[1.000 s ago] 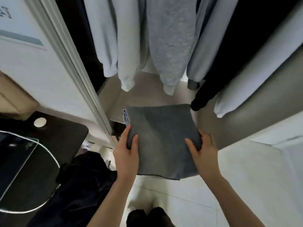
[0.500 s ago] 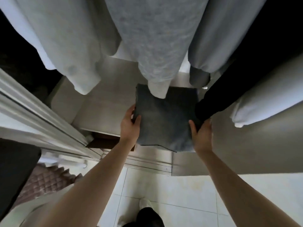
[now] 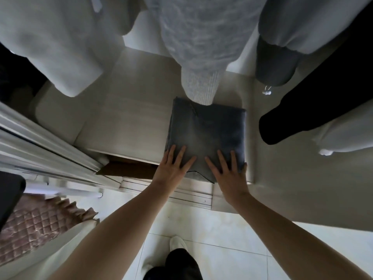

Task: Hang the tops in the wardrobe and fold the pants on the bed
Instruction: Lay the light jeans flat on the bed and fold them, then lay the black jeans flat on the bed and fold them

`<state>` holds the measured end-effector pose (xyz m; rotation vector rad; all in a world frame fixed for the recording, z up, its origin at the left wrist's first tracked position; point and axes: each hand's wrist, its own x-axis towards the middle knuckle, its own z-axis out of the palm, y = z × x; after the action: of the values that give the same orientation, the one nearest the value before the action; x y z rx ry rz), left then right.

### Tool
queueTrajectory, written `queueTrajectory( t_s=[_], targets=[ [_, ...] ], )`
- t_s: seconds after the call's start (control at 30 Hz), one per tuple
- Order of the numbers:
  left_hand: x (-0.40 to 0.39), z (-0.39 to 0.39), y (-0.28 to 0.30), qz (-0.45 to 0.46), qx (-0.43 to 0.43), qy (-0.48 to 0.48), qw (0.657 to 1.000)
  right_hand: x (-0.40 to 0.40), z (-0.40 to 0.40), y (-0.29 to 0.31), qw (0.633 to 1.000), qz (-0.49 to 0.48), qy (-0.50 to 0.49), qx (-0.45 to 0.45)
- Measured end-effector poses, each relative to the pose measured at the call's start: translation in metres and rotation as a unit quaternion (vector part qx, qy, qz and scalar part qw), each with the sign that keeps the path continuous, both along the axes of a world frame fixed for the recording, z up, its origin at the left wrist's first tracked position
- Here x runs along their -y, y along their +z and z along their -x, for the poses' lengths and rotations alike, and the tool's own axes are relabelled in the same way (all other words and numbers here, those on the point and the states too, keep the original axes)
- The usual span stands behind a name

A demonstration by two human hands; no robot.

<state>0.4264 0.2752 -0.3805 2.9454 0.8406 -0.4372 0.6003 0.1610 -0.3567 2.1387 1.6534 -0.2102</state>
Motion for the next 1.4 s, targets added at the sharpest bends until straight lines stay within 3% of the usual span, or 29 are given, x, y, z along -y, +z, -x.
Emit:
queueTrajectory(
  t_s=[0.17, 0.4, 0.53, 0.7, 0.9, 0.93, 1.03, 1.23, 1.4],
  targets=[
    [-0.013, -0.019, -0.002, -0.004, 0.021, -0.003, 1.000, -0.011, -0.023, -0.002, 0.998, -0.039, 0.025, 0.031],
    [-0.023, -0.070, 0.010, 0.013, 0.065, 0.045, 0.997, -0.011, -0.056, 0.010, 0.996, -0.060, -0.069, 0.019],
    [-0.004, -0.063, -0.013, -0.008, 0.036, 0.022, 0.999, 0.020, -0.054, -0.009, 0.996, -0.071, -0.056, -0.006],
    [0.003, -0.052, -0.001, -0.016, 0.016, 0.006, 1.000, 0.031, -0.045, -0.018, 0.995, -0.062, -0.076, -0.010],
    [0.028, -0.025, -0.004, 0.001, 0.041, -0.014, 0.999, 0.048, -0.043, -0.020, 0.998, -0.045, -0.048, -0.006],
    [0.030, -0.020, -0.002, 0.005, 0.063, -0.005, 0.998, 0.050, -0.043, -0.019, 0.998, -0.035, -0.045, -0.011],
    [0.034, -0.018, 0.012, 0.038, 0.000, 0.044, 0.998, 0.047, -0.042, -0.008, 0.999, -0.010, -0.044, -0.017],
    [0.057, 0.004, 0.048, 0.117, -0.024, 0.118, 0.986, 0.031, -0.022, 0.034, 0.998, 0.034, -0.027, -0.036],
    [0.086, 0.055, 0.106, 0.150, 0.000, 0.197, 0.969, 0.020, 0.035, 0.091, 0.994, 0.038, 0.058, -0.085]
  ],
)
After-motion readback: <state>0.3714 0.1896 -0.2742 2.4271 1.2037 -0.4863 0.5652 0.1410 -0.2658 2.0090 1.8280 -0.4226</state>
